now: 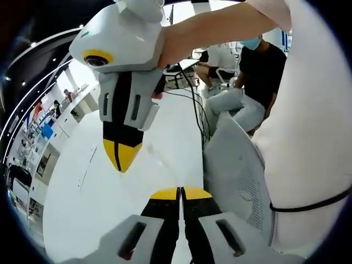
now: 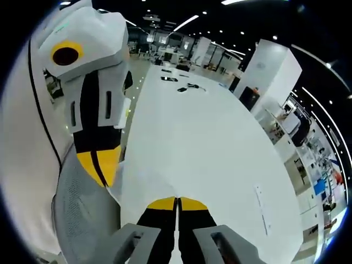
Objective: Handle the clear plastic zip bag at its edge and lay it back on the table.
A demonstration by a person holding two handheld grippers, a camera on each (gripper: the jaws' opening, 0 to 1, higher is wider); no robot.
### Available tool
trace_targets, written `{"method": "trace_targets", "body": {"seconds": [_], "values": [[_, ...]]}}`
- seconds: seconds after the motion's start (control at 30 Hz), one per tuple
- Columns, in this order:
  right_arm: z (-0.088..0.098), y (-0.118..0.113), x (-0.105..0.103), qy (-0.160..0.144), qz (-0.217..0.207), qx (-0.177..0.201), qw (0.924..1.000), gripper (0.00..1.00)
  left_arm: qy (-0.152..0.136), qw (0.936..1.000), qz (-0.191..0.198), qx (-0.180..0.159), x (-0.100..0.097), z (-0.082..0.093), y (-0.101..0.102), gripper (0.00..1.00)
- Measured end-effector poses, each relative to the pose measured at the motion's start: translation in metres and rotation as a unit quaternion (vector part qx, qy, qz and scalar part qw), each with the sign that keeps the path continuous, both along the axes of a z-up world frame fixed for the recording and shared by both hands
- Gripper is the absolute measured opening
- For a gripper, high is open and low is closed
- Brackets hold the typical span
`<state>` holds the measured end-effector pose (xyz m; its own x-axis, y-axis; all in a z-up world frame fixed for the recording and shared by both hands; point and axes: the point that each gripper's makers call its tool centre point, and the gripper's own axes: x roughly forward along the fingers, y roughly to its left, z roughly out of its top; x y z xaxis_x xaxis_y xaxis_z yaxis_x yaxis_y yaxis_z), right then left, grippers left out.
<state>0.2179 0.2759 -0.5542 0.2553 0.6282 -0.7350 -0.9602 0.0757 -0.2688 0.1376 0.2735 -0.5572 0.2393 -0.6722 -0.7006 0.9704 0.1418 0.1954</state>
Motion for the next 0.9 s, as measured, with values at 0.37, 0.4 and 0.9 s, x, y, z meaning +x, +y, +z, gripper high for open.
{"method": "trace_targets", "body": {"seconds": [0.37,0.4,0.9], "values": [[0.001,-0.003,0.006,-0.004,-0.018,0.002,0.9998,0.0,0.001,1.0,0.001,-0.003,-0.001,0.001,-0.001,0.0],[0.001,-0.003,0.006,-0.004,-0.019,0.002,0.9998,0.0,0.002,1.0,0.001,-0.003,-0.001,0.001,-0.001,0.0],[0.003,-0.006,0.016,-0.004,-0.036,0.013,0.9992,0.0,0.004,1.0,0.0,-0.006,-0.004,0.0,-0.001,0.0]]}}
